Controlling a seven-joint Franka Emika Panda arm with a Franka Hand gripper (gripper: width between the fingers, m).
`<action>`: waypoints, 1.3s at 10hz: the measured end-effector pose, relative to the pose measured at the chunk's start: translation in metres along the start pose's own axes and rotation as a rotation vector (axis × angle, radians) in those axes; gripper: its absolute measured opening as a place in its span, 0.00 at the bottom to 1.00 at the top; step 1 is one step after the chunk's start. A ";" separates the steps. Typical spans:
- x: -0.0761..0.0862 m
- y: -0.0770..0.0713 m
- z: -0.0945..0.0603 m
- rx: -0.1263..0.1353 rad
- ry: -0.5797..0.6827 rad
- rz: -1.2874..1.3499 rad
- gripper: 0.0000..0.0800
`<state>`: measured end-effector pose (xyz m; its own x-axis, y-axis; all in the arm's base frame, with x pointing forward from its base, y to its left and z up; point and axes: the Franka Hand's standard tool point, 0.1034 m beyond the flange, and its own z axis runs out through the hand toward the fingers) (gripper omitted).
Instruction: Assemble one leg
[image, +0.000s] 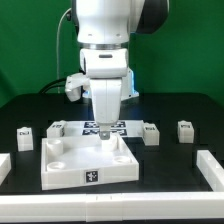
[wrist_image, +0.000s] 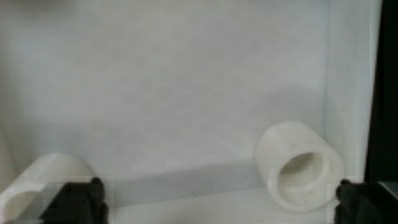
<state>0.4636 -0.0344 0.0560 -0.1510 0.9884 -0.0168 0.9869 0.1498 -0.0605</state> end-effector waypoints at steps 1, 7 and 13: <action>-0.006 -0.006 0.000 0.004 0.000 0.018 0.81; -0.017 -0.027 0.015 0.038 0.012 -0.041 0.81; -0.027 -0.047 0.045 0.088 0.042 -0.039 0.81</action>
Offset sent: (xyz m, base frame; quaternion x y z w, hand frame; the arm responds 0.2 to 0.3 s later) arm 0.0000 0.0000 0.0000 0.0000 0.0000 0.0000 1.0000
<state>0.4185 -0.0688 0.0146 -0.1845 0.9824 0.0287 0.9712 0.1868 -0.1479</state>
